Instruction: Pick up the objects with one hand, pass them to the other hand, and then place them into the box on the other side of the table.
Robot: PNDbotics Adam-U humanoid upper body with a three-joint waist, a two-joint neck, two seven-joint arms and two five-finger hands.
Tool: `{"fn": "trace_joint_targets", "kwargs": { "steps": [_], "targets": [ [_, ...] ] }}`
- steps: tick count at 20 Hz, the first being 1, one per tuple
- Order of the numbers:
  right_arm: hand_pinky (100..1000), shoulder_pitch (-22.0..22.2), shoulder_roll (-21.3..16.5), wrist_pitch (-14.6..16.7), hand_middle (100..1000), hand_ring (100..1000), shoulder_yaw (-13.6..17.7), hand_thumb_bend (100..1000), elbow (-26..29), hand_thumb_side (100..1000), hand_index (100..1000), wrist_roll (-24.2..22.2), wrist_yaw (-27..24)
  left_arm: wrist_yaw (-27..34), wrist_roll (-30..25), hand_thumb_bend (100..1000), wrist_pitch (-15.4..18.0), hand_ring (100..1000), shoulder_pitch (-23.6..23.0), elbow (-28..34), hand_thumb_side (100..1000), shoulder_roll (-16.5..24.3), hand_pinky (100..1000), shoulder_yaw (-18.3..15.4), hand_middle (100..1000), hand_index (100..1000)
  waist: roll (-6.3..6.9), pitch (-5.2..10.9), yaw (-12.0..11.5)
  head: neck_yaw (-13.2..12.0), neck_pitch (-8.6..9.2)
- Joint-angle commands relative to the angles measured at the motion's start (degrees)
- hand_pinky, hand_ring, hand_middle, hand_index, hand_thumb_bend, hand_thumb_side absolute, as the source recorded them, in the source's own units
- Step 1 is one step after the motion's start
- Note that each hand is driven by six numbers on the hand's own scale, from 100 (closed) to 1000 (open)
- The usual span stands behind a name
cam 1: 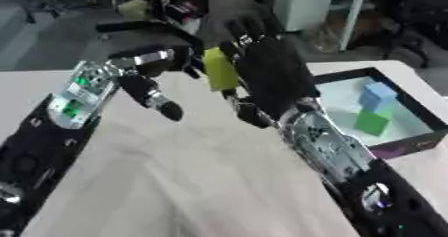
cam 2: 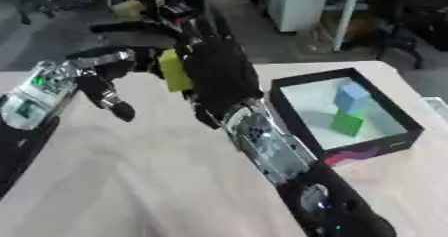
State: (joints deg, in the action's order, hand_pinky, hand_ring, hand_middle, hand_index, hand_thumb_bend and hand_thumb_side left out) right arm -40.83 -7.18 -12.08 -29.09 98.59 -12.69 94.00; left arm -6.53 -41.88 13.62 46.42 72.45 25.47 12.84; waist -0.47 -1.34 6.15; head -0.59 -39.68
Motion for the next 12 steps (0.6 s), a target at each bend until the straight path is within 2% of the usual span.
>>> {"fn": "trace_joint_targets", "kwargs": {
  "steps": [1,2,3,5,6,9,10,11,12],
  "targets": [
    [633,0.62,-3.0,-5.66,782,844,3.89,182,-1.81,302,435,2.46,-0.99,-2.34,4.23,1000,0.39,873,-0.73,1.39,595,5.09,839,-4.52,903,948,0.18,0.85,-0.05,1.26,0.41],
    [590,1.34,-4.11,-8.56,772,836,5.35,169,-3.8,307,433,3.91,-1.72,-2.38,6.35,1000,0.17,865,-1.89,1.88,599,6.4,826,-6.26,896,943,0.2,0.83,-0.09,1.64,0.42],
    [509,1.88,-5.0,-11.32,754,823,6.65,143,-6.03,319,427,5.6,-2.61,-2.28,8.51,1000,-0.15,855,-3.13,2.53,606,7.47,810,-7.82,888,935,0.23,0.8,-0.13,1.97,0.44],
    [432,2.73,-6.6,-18.03,733,809,10.28,108,-11.82,344,418,9.66,-5.23,-1.4,13.37,1000,-1.29,840,-6.72,4.44,636,9.22,781,-11.66,872,919,0.27,0.68,-0.35,2.85,0.63],
    [418,2.8,-7.22,-21.11,728,807,11.88,100,-14.9,351,416,11.82,-6.79,-0.64,15.58,1000,-1.94,834,-8.65,5.68,640,9.57,772,-13.42,866,914,0.31,0.63,-0.52,3.24,0.72],
    [366,1.78,-8.55,-27.75,717,799,15.66,100,-24.09,388,425,17.88,-12.14,2.06,20.83,1000,-3.71,812,-14.36,9.79,658,9.16,736,-18.04,842,891,0.45,0.57,-1.18,4.31,0.77],
    [345,1.12,-8.94,-29.7,715,794,16.91,100,-27.48,398,460,19.69,-14.27,3.01,22.41,1000,-4.34,805,-16.32,11.28,663,8.54,726,-19.58,834,885,0.51,0.59,-1.49,4.69,0.78],
    [349,0.49,-9.22,-31.2,733,802,17.84,100,-30.51,430,552,21.43,-16.4,3.77,23.71,1000,-4.96,798,-17.9,12.69,670,7.93,717,-20.79,827,880,0.57,0.62,-1.76,4.97,0.79],
    [375,-0.14,-9.47,-32.61,763,820,18.89,182,-33.79,474,685,22.6,-18.9,4.55,25.04,1000,-5.55,796,-19.55,14.12,668,7.12,714,-22.02,824,878,0.64,0.66,-2.1,5.28,0.84]
  ]
}}
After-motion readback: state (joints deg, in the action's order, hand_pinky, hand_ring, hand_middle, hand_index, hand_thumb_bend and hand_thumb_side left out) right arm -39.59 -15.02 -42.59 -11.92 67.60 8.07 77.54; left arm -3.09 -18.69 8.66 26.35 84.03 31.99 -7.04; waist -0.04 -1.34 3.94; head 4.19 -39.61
